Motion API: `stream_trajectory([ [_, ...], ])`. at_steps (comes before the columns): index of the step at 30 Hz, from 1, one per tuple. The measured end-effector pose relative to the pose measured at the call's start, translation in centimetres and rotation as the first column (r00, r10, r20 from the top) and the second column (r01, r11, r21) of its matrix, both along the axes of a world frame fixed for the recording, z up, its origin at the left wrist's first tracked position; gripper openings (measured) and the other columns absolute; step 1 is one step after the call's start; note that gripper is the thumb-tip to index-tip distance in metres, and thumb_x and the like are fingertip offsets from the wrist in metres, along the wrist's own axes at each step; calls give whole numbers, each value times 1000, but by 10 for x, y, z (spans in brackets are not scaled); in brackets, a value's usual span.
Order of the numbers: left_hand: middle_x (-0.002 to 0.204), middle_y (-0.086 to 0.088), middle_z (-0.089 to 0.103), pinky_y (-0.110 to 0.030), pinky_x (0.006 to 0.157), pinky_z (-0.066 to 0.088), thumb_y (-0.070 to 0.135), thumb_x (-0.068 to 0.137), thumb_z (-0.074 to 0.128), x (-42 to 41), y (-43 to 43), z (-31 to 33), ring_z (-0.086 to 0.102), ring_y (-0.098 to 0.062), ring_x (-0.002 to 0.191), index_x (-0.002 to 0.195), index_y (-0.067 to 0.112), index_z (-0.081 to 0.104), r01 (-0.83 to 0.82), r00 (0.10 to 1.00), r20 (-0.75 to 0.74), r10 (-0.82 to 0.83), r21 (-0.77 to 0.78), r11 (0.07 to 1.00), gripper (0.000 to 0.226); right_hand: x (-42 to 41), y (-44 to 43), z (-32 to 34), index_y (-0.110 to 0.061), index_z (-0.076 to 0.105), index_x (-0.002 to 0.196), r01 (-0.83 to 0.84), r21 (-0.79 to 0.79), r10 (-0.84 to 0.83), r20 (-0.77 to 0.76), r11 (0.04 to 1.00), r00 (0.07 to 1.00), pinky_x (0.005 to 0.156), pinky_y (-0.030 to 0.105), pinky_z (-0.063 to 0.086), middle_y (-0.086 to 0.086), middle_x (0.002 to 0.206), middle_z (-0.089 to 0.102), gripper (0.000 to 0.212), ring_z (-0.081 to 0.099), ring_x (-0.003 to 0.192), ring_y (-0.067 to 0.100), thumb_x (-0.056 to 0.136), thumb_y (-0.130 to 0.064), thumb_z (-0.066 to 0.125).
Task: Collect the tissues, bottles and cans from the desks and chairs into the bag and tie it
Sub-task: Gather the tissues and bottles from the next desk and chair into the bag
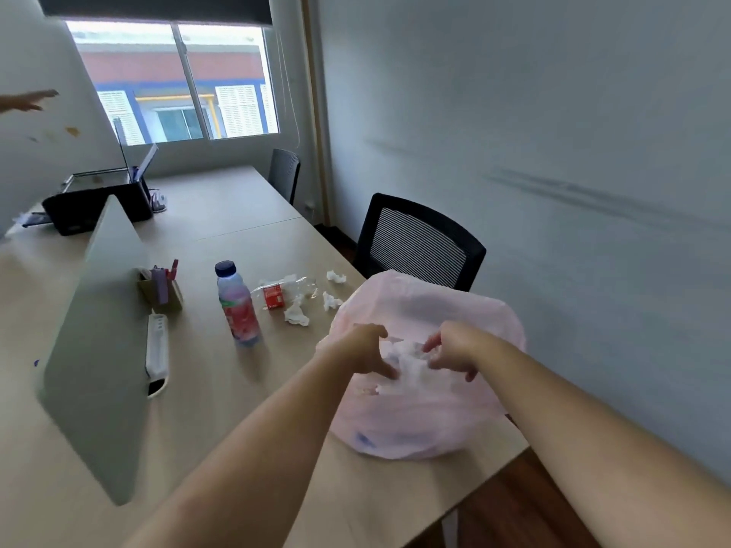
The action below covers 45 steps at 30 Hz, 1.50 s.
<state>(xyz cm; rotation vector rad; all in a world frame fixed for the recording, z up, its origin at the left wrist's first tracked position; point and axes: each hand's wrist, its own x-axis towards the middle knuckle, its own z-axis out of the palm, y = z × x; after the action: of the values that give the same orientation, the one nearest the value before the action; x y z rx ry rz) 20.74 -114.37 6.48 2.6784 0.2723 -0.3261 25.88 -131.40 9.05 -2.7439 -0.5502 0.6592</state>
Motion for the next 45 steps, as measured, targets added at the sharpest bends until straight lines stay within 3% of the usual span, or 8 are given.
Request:
stream_trajectory([
  [3, 129, -6, 56, -35, 101, 43, 36, 76, 77, 2, 4, 18, 52, -23, 118, 128, 19, 53, -30, 981, 192, 30, -5, 1000, 60, 4, -2, 12, -25, 65, 118, 13, 90, -24, 124, 996, 992, 59, 30, 57, 3, 111, 65, 30, 64, 79, 22, 90, -22, 56],
  [8, 104, -6, 68, -32, 90, 45, 25, 85, 66, 2, 35, 69, 56, -25, 106, 105, 15, 67, -147, 881, 453, 134, -8, 989, 22, 14, 31, 50, -21, 71, 101, -90, 263, 0, 324, 961, 946, 86, 34, 55, 3, 106, 70, 21, 66, 91, 19, 88, -19, 55],
  [15, 119, -5, 60, -31, 87, 43, 25, 85, 65, 7, 126, 76, 52, -22, 111, 122, 20, 57, -289, 881, 415, 229, 88, 953, 38, 49, 138, 75, -16, 68, 108, -252, 432, 79, 380, 866, 922, 56, 18, 36, 6, 106, 65, 26, 50, 63, 8, 85, -14, 56],
  [24, 140, -4, 41, -39, 99, 43, 31, 77, 70, 84, 223, -40, 47, -28, 123, 138, 22, 38, -257, 959, 155, 239, 109, 960, 70, 159, 264, -29, -29, 38, 142, -209, -31, 212, 142, 977, 967, 89, 32, 50, 10, 145, 31, 63, 53, 117, 27, 87, -7, 57],
  [29, 154, -1, 20, -42, 105, 37, 29, 77, 68, 128, 249, -107, 35, -28, 134, 145, 25, 26, -194, 981, 20, 193, 107, 975, 80, 193, 286, -94, -41, -6, 149, -252, -491, 270, -35, 834, 962, 103, 50, 42, 11, 159, -16, 95, 26, 139, 40, 87, -1, 54],
  [36, 154, 6, 24, -38, 100, 41, 31, 83, 62, 150, 266, -159, 40, -26, 130, 136, 34, 42, -136, 987, -72, 144, 108, 985, 57, 215, 297, -157, -55, -21, 139, -343, -497, 341, -97, 797, 935, 104, 56, 38, 2, 150, -40, 119, -5, 144, 46, 80, 11, 59],
  [41, 106, 4, 68, -23, 83, 45, 11, 77, 57, 139, 267, -168, 64, -18, 99, 88, 20, 72, -245, 964, 104, 247, -28, 969, 21, 219, 291, -170, -26, 15, 150, -416, -499, 474, -12, 760, 881, 107, 47, 35, 13, 159, 9, 56, 29, 138, 36, 99, -24, 38],
  [45, 90, 2, 69, -11, 62, 38, 1, 80, 54, 129, 256, -161, 64, -13, 84, 74, 16, 71, -310, 946, 65, 318, -106, 945, 23, 204, 288, -163, -7, 49, 132, -179, -316, 172, -49, 932, 984, 91, 36, 43, 14, 131, 55, 46, 55, 119, 32, 96, -33, 40],
])
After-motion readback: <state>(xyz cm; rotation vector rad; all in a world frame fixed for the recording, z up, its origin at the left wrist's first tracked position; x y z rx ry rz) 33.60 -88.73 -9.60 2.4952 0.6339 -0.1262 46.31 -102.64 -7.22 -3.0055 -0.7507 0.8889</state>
